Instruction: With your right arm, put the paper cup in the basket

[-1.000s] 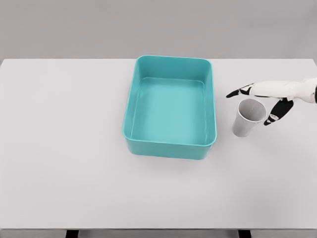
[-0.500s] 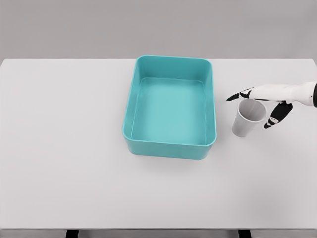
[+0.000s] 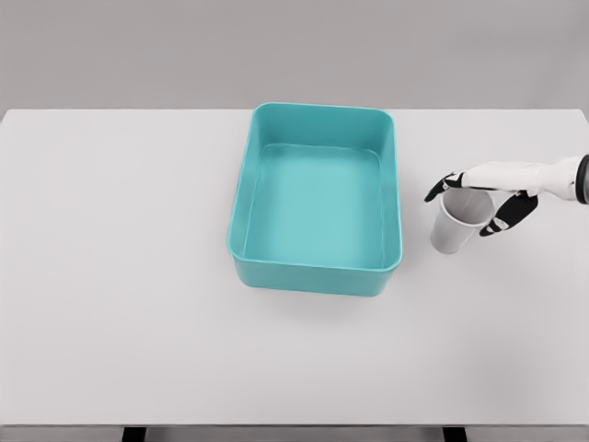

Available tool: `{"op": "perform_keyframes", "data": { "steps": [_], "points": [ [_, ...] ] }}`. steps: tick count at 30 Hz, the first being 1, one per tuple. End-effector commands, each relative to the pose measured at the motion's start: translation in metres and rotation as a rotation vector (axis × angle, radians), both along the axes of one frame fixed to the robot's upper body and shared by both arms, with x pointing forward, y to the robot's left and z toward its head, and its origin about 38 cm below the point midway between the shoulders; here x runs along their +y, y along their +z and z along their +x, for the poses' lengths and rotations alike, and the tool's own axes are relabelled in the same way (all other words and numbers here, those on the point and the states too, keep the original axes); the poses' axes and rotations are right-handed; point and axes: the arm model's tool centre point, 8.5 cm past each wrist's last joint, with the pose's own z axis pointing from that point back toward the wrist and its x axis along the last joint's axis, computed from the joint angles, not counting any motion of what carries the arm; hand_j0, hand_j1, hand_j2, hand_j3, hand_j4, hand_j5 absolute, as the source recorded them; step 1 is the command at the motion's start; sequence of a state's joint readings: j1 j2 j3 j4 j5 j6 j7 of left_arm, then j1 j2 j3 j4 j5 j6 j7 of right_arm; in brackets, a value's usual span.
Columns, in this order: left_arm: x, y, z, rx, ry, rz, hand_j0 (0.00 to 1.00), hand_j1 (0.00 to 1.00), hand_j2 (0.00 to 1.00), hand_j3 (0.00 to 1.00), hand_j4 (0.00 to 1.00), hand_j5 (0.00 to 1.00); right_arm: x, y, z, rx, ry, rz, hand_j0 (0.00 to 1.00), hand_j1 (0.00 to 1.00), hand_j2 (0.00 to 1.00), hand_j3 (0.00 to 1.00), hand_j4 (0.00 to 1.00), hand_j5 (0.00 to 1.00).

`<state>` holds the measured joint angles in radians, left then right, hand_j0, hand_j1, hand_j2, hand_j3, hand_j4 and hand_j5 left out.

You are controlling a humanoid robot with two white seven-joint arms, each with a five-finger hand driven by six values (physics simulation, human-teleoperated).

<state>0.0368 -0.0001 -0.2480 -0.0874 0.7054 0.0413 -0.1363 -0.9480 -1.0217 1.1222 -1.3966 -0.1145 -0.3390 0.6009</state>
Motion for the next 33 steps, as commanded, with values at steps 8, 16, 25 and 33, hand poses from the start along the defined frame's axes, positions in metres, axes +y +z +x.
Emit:
{"op": "perform_keyframes", "data": {
  "steps": [8,16,25,33],
  "points": [
    [0.000,0.000,0.000,0.000,0.000,0.000,1.00,1.00,1.00,1.00,1.00,1.00,-0.018,0.038,-0.012,-0.086,0.040,-0.010,0.71,0.71,0.71,0.71,0.71,0.71],
    [0.000,0.000,0.000,0.000,0.001,0.000,1.00,1.00,1.00,1.00,1.00,1.00,-0.007,0.097,-0.019,-0.236,0.085,0.026,0.72,0.72,0.72,0.72,0.72,0.72],
    [0.000,0.000,0.000,0.000,0.000,0.000,1.00,1.00,1.00,1.00,1.00,1.00,0.035,0.147,-0.021,-0.373,0.190,0.095,0.72,0.72,0.72,0.72,0.72,0.72],
    [0.000,0.000,0.000,0.000,0.000,0.000,1.00,1.00,1.00,1.00,1.00,1.00,0.089,0.147,-0.011,-0.375,0.278,0.183,0.72,0.72,0.72,0.72,0.72,0.72]
  ]
}}
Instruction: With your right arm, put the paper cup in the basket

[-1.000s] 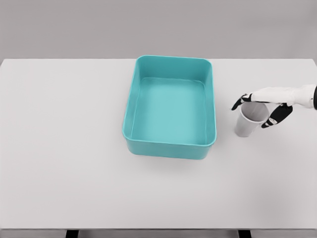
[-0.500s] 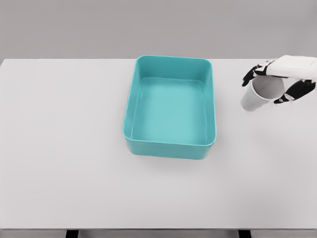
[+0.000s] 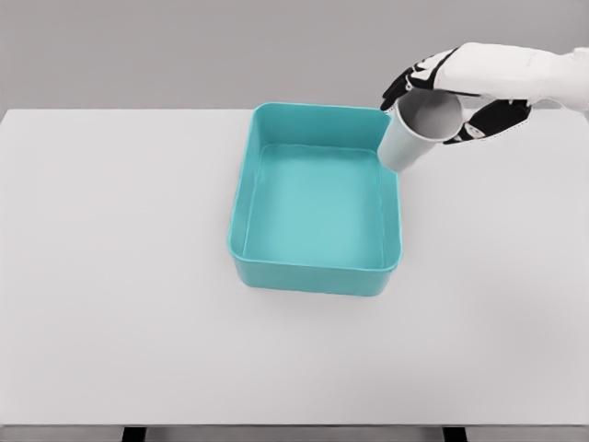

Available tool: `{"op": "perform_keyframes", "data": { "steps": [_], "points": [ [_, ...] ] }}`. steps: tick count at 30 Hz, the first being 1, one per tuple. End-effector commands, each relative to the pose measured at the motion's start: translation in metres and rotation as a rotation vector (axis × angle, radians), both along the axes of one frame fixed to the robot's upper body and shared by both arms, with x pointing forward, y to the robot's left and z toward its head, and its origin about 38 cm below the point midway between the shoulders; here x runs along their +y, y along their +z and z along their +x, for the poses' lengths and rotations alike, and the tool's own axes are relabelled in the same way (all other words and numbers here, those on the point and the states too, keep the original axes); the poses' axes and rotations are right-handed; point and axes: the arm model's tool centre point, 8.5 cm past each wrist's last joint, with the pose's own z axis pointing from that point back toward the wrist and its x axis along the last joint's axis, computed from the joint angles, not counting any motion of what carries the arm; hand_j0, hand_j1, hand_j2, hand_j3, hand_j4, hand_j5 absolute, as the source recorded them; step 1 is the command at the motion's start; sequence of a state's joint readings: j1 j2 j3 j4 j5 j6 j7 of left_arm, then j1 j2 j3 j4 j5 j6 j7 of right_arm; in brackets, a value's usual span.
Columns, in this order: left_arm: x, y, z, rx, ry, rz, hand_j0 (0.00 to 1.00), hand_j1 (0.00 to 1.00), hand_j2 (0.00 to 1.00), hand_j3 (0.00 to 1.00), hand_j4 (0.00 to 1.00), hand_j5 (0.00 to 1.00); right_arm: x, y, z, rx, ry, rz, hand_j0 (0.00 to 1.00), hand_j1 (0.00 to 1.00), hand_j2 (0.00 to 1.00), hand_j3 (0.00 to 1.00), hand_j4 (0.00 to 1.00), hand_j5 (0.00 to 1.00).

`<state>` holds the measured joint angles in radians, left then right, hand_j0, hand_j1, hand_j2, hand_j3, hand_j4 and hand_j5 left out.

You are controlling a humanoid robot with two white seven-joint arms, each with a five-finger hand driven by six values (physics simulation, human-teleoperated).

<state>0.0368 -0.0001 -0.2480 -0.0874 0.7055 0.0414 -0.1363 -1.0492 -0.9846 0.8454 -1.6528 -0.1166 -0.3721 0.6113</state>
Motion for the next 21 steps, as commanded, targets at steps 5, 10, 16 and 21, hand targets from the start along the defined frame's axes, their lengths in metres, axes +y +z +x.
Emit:
{"op": "perform_keyframes", "data": {
  "steps": [5,10,16,21],
  "points": [
    [0.000,0.000,0.000,0.000,0.001,0.000,1.00,1.00,1.00,1.00,1.00,1.00,0.048,-0.006,0.007,0.033,0.066,0.051,0.72,0.72,0.72,0.72,0.72,0.72],
    [0.000,0.000,0.000,0.000,0.001,0.000,1.00,1.00,1.00,1.00,1.00,1.00,0.082,-0.016,0.011,0.066,0.115,0.067,0.72,0.72,0.72,0.72,0.72,0.72],
    [0.000,0.000,0.000,0.000,0.000,0.000,1.00,1.00,1.00,1.00,1.00,1.00,0.085,-0.064,0.025,0.172,0.091,0.017,0.72,0.72,0.72,0.72,0.72,0.72],
    [0.000,0.000,0.000,0.000,0.000,0.000,1.00,1.00,1.00,1.00,1.00,1.00,0.091,-0.084,0.027,0.213,0.093,-0.011,0.73,0.73,0.73,0.73,0.73,0.73]
  ]
}}
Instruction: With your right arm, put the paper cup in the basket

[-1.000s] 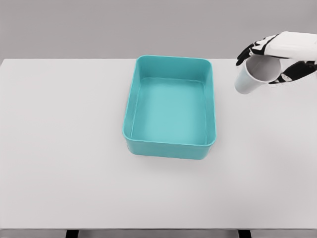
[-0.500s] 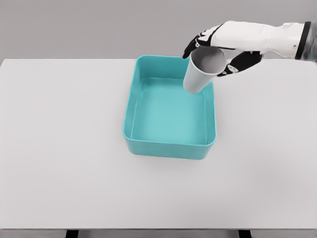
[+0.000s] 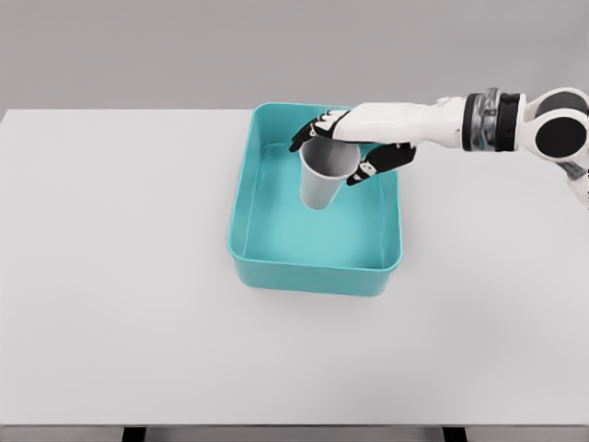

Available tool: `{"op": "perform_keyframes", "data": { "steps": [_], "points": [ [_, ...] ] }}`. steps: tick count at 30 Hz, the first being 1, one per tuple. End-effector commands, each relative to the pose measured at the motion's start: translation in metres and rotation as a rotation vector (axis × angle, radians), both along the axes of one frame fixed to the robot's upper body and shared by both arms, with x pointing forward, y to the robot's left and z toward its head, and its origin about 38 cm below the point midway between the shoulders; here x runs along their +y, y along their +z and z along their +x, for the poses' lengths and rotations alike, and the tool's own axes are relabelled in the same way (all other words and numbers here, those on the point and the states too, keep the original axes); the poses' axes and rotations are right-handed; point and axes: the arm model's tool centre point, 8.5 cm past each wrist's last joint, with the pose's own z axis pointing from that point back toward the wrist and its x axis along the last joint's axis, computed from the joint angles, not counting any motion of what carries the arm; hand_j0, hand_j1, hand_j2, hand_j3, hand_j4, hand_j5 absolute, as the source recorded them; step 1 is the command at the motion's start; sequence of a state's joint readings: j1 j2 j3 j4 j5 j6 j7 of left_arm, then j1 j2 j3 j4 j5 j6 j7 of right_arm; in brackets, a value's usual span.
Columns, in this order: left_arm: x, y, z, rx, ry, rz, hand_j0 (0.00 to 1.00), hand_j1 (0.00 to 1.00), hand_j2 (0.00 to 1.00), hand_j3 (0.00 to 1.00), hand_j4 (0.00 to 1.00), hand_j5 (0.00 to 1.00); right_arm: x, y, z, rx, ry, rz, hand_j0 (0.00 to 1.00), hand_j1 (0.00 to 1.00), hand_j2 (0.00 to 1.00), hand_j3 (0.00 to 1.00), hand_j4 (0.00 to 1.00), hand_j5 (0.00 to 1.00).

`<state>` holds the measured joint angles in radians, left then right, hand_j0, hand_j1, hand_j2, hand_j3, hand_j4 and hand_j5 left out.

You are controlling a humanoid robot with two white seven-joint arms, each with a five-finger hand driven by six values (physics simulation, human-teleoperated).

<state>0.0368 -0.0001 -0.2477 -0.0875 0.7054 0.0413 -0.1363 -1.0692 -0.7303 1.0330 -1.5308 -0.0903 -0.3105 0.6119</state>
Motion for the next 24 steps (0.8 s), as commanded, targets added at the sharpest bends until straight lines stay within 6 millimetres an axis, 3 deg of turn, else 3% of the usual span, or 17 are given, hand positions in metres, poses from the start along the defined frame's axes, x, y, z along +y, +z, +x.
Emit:
{"op": "perform_keyframes", "data": {
  "steps": [1,12,14,18,24],
  "points": [
    [0.000,0.000,0.000,0.000,-0.001,0.000,1.00,1.00,1.00,1.00,1.00,1.00,0.004,-0.007,0.001,0.022,0.002,-0.002,0.73,0.73,0.73,0.73,0.73,0.73],
    [0.000,0.000,0.000,0.000,-0.001,0.000,1.00,1.00,1.00,1.00,1.00,1.00,0.008,-0.032,0.001,0.060,0.000,-0.030,0.73,0.73,0.73,0.73,0.73,0.73],
    [0.000,0.000,0.000,0.000,-0.001,0.000,1.00,1.00,1.00,1.00,1.00,1.00,0.007,-0.031,0.002,0.059,-0.002,-0.032,0.76,0.76,0.76,0.76,0.76,0.76],
    [0.000,0.000,0.000,0.000,-0.001,0.000,1.00,1.00,1.00,1.00,1.00,1.00,0.007,-0.030,0.002,0.056,-0.008,-0.038,0.99,0.99,0.99,0.99,0.99,0.99],
    [0.000,0.000,0.000,0.000,-0.001,0.000,1.00,1.00,1.00,1.00,1.00,1.00,0.008,-0.029,0.001,0.053,-0.005,-0.038,1.00,1.00,1.00,1.00,1.00,1.00]
  ]
}}
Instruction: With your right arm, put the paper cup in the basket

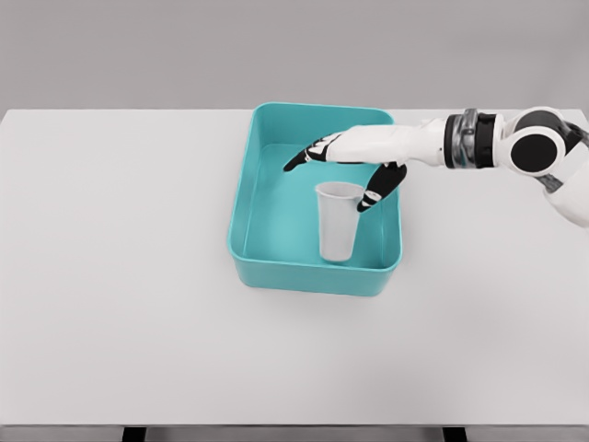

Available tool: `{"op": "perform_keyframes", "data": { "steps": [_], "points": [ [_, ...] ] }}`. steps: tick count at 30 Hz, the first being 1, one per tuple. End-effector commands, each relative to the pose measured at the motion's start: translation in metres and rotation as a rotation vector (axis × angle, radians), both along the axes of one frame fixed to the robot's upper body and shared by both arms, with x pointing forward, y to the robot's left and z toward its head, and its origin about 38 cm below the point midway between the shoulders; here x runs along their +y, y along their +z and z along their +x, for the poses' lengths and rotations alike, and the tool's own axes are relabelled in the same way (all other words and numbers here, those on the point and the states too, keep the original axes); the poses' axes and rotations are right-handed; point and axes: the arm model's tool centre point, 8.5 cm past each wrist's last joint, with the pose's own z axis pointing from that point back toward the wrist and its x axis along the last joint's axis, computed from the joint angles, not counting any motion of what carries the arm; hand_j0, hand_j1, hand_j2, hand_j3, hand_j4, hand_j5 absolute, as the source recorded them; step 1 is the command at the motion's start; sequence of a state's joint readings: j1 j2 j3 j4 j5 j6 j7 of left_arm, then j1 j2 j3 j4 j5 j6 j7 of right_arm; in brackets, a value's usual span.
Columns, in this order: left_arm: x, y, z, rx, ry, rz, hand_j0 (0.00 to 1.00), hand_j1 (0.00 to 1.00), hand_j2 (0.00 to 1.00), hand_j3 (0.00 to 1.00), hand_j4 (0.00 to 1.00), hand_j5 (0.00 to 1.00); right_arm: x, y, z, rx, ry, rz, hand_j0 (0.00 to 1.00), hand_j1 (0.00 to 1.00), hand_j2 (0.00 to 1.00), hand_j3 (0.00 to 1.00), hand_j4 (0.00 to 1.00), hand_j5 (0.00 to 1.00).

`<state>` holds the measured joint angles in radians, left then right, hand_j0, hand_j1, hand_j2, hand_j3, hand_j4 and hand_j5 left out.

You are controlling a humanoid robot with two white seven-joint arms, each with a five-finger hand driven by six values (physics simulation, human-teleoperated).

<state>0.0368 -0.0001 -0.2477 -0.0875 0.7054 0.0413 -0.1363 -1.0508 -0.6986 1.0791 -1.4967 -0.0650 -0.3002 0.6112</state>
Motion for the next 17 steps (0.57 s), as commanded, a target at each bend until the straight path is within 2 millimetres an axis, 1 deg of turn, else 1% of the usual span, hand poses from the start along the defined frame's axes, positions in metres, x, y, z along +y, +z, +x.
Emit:
{"op": "perform_keyframes", "data": {
  "steps": [1,2,3,4,5,6,7,8,9,10,11,14,16,17],
  "points": [
    [0.000,0.000,0.000,0.000,-0.001,0.000,1.00,1.00,1.00,1.00,1.00,1.00,0.000,0.001,0.000,0.000,-0.001,0.001,1.00,1.00,1.00,1.00,1.00,1.00],
    [0.000,0.000,0.000,0.000,-0.001,0.000,1.00,1.00,1.00,1.00,1.00,1.00,-0.002,0.005,-0.003,-0.010,0.005,0.001,1.00,1.00,1.00,1.00,1.00,1.00],
    [0.000,0.000,0.000,0.000,0.001,0.000,1.00,1.00,1.00,1.00,1.00,1.00,-0.003,0.018,-0.010,-0.039,0.021,0.001,1.00,1.00,1.00,1.00,1.00,1.00],
    [0.000,0.000,0.000,0.000,-0.001,0.000,1.00,1.00,1.00,1.00,1.00,1.00,-0.022,0.041,-0.024,-0.098,0.018,-0.002,1.00,1.00,1.00,1.00,1.00,1.00],
    [0.000,0.000,0.000,0.000,-0.001,0.000,1.00,1.00,1.00,1.00,1.00,1.00,-0.038,0.056,-0.030,-0.146,0.022,-0.006,1.00,1.00,1.00,1.00,1.00,1.00],
    [0.000,0.000,0.000,0.000,0.001,0.000,1.00,1.00,1.00,1.00,1.00,1.00,-0.050,0.068,-0.038,-0.199,0.080,-0.001,1.00,1.00,1.00,1.00,1.00,1.00],
    [0.000,0.000,0.000,0.000,-0.001,0.000,1.00,1.00,1.00,1.00,1.00,1.00,-0.084,0.073,-0.056,-0.249,0.168,-0.030,1.00,1.00,1.00,1.00,1.00,1.00],
    [0.000,0.000,0.000,0.000,0.001,0.000,1.00,1.00,1.00,1.00,1.00,1.00,-0.110,0.075,-0.060,-0.245,0.114,-0.070,1.00,1.00,1.00,1.00,1.00,1.00],
    [0.000,0.000,0.000,0.000,-0.001,0.000,1.00,1.00,1.00,1.00,1.00,1.00,-0.123,0.074,-0.064,-0.227,0.083,-0.076,1.00,1.00,1.00,1.00,1.00,1.00],
    [0.000,0.000,0.000,0.000,-0.001,0.000,1.00,1.00,1.00,1.00,1.00,1.00,-0.127,0.074,-0.065,-0.220,0.074,-0.075,1.00,1.00,1.00,1.00,1.00,1.00],
    [0.000,0.000,0.000,0.000,-0.001,0.000,1.00,1.00,1.00,1.00,1.00,1.00,-0.124,0.073,-0.066,-0.214,0.082,-0.062,1.00,1.00,1.00,1.00,1.00,1.00],
    [0.000,0.000,0.000,0.000,0.001,0.000,1.00,1.00,1.00,1.00,1.00,1.00,-0.128,0.071,-0.068,-0.208,0.074,-0.066,1.00,1.00,1.00,1.00,1.00,1.00],
    [0.000,0.000,0.000,0.000,0.001,0.000,1.00,1.00,1.00,1.00,1.00,1.00,-0.132,0.061,-0.071,-0.181,0.068,-0.071,1.00,1.00,1.00,1.00,1.00,1.00],
    [-0.001,0.000,0.013,-0.028,0.014,-0.002,1.00,1.00,1.00,1.00,1.00,1.00,-0.131,0.059,-0.071,-0.175,0.069,-0.070,1.00,1.00,1.00,1.00,1.00,1.00]
  ]
}}
